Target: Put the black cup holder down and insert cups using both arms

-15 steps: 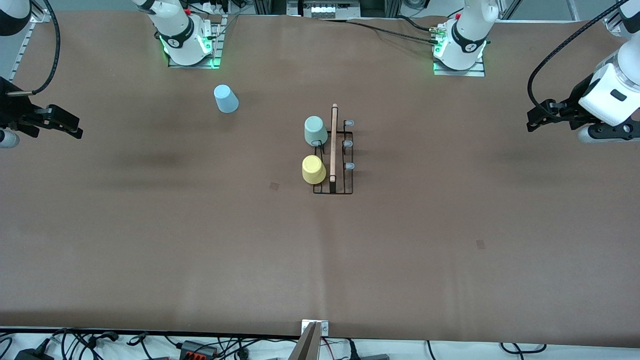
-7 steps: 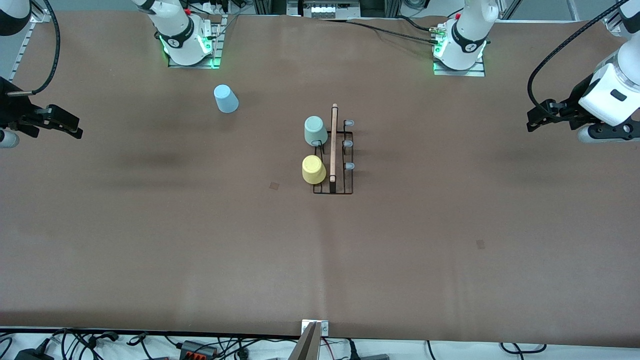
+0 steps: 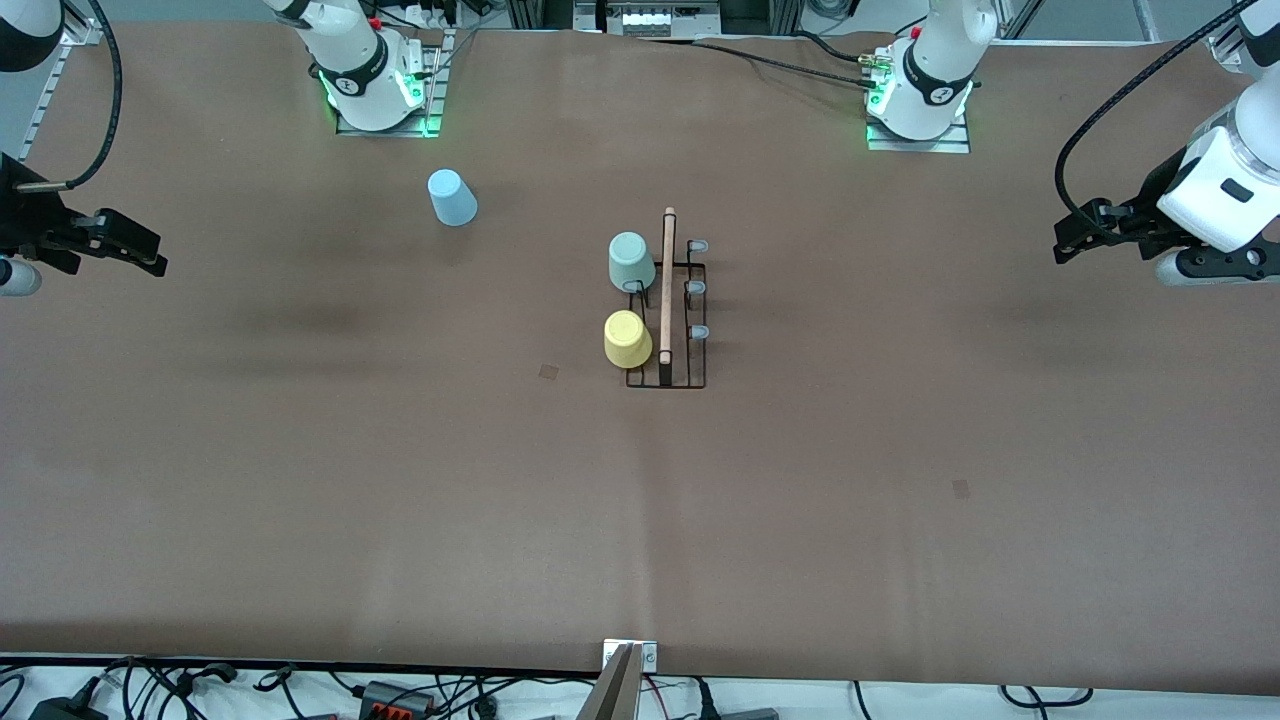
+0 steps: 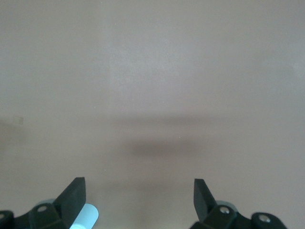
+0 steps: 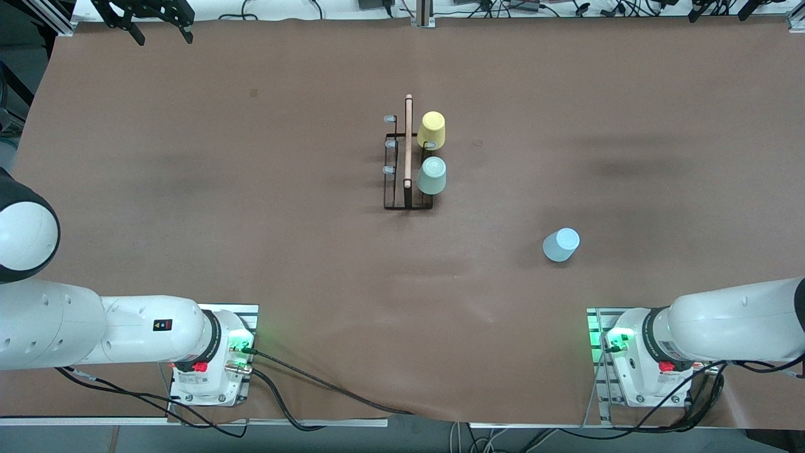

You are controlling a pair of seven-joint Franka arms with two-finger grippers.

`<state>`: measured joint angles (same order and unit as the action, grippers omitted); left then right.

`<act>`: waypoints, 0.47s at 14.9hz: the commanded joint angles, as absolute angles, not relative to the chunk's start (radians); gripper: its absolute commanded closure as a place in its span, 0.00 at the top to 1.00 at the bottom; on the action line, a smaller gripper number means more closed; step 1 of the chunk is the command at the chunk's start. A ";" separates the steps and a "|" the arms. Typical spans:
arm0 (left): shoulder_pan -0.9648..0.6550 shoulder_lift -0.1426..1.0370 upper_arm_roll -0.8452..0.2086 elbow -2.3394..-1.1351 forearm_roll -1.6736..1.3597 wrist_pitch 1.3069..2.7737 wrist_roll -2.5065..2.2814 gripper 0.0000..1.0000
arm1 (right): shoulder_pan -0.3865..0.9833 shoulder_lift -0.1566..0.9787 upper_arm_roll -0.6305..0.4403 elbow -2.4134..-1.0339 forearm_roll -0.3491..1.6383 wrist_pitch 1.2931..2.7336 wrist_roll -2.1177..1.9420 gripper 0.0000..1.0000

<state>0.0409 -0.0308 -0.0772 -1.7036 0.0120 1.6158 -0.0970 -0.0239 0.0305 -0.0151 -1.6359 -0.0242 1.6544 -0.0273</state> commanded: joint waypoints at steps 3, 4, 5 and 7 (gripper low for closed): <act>0.040 -0.017 -0.074 -1.675 0.023 1.595 -0.081 1.00 | -0.032 0.011 -0.015 -1.652 -0.012 1.640 -0.023 1.00; 0.040 -0.018 -0.074 -1.675 0.023 1.594 -0.081 1.00 | -0.031 0.009 -0.015 -1.652 -0.012 1.640 -0.023 1.00; 0.040 -0.018 -0.074 -1.675 0.023 1.594 -0.081 1.00 | -0.031 0.006 -0.015 -1.654 -0.012 1.638 -0.025 1.00; 0.040 -0.018 -0.074 -1.675 0.023 1.595 -0.081 1.00 | -0.031 0.005 -0.015 -1.654 -0.012 1.640 -0.025 1.00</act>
